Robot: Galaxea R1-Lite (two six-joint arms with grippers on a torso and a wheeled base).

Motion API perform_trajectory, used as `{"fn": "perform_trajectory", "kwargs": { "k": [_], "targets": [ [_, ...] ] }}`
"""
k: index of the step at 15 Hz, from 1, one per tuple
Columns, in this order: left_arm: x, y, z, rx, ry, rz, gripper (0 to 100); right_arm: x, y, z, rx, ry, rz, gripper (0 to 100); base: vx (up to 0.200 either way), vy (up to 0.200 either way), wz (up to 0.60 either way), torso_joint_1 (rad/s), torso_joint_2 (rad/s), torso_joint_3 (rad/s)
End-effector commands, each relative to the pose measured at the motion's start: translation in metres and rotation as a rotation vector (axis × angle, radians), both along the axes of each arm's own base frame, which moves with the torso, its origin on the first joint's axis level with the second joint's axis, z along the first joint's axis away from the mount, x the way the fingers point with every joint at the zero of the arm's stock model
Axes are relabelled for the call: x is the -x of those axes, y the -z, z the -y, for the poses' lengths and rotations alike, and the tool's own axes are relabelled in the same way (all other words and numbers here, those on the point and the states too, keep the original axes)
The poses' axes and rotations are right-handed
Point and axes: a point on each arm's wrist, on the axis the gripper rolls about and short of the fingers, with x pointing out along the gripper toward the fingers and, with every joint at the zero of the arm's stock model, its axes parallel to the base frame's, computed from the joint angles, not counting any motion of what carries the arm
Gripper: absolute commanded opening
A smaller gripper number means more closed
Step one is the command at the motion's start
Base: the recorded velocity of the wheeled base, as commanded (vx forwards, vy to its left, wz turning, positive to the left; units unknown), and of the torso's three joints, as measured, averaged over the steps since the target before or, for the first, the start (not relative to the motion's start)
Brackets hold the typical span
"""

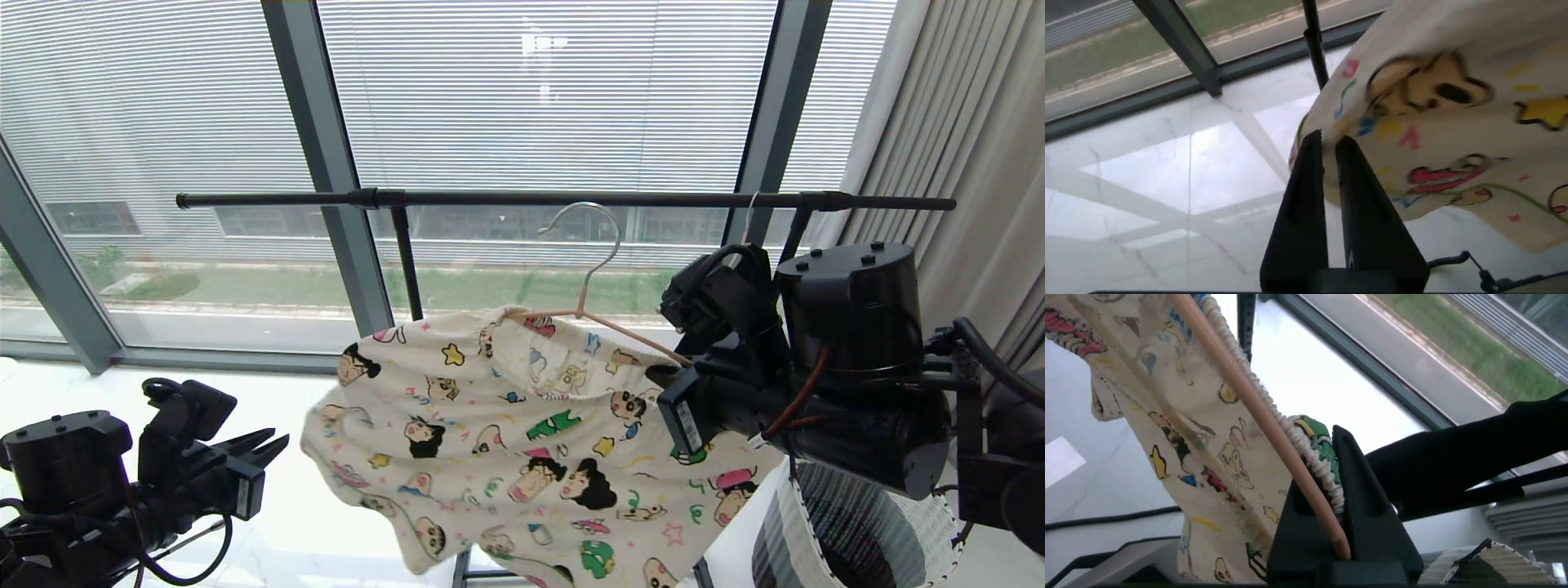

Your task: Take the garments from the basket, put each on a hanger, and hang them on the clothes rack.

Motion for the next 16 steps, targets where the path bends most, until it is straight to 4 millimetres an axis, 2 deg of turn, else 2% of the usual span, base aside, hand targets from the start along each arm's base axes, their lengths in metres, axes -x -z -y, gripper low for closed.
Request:
{"fn": "perform_trajectory", "kwargs": {
  "k": [1,6,8,12,16],
  "targets": [
    [0.0,0.003,0.0,0.005,0.001,-0.008,100,0.0,0.0,-0.001,-0.001,-0.003,0.001,0,0.0,0.0,0.0,0.0,0.0,0.0],
    [0.008,0.001,0.001,-0.008,-0.029,0.024,100,-0.008,0.008,0.007,0.051,0.069,-0.019,0,0.0,0.0,0.0,0.0,0.0,0.0],
    [0.011,-0.004,-0.006,-0.034,-0.119,0.076,100,-0.019,0.017,0.025,0.149,0.194,-0.071,0,0.0,0.0,0.0,0.0,0.0,0.0],
    [0.027,-0.015,-0.005,-0.052,-0.141,0.126,100,-0.031,0.026,0.045,0.233,0.356,-0.105,0,0.0,0.0,0.0,0.0,0.0,0.0],
    [0.032,-0.026,-0.004,-0.063,-0.143,0.182,100,-0.039,0.034,0.045,0.143,0.495,-0.157,0,0.0,0.0,0.0,0.0,0.0,0.0]
  ]
}}
